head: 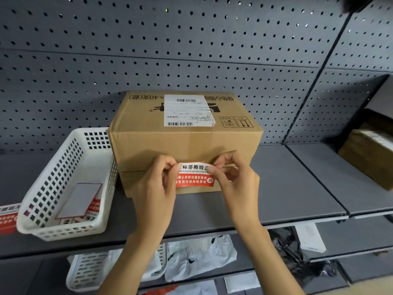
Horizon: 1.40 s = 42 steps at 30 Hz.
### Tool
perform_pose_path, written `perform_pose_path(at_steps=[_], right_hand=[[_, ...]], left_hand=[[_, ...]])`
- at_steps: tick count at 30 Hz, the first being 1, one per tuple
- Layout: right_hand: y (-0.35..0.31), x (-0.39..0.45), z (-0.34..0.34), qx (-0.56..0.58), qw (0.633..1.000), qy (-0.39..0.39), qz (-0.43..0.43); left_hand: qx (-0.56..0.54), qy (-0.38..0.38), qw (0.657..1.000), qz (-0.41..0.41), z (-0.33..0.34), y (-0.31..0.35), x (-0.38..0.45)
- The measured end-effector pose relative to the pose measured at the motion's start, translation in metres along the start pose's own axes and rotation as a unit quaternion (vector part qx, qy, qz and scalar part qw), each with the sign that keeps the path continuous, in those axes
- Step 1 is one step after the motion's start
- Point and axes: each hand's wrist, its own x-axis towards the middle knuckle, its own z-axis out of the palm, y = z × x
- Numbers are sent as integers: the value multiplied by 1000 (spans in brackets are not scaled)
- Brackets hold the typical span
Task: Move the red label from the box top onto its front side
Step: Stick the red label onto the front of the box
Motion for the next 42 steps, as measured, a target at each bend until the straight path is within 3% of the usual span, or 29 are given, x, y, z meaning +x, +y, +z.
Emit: perform_pose_path(at_steps=[9,24,32,37,42], right_hand=[[-5,2,6,-122,990,74,-2],[9,3,13,-161,980,101,-52],[14,4,14,-175,971,129,-101],[15,8,22,-208,961,130,-130],[17,10,32,-263,945,105,-164]], left_hand=[[149,-4,984,95,-2,-6,5],[144,78,979,122,11,-23,8],[91,96,988,76,7,-21,10],[83,126,982,111,6,-16,11],[165,160,951,206,23,-11,13]])
